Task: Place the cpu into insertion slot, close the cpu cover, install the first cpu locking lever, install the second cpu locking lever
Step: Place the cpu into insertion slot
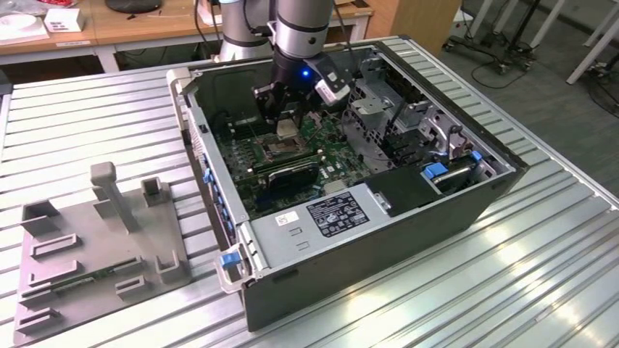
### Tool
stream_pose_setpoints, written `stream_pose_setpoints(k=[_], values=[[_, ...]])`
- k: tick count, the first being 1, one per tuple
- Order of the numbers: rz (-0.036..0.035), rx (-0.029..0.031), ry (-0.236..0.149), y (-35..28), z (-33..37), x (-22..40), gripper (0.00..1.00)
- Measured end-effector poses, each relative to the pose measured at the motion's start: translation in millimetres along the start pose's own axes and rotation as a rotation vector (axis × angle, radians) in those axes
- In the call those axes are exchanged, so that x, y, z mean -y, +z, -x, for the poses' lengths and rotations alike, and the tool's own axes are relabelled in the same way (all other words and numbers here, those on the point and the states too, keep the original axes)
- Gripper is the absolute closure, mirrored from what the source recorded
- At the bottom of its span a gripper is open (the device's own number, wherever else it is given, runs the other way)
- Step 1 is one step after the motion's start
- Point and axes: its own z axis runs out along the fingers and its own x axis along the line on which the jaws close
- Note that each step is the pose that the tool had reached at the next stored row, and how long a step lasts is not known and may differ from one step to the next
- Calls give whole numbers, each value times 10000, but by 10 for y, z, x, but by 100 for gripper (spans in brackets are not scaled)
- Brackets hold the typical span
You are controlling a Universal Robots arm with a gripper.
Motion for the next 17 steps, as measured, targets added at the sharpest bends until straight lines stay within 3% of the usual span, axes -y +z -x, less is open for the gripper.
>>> stream_pose_setpoints(k=[5, 13, 17], values=[[3, 1, -1, 26, 1, 2, 46], [4, -4, -1, 146, 6, 4, 46], [58, -6, -1, 206, 7, -6, 46]])
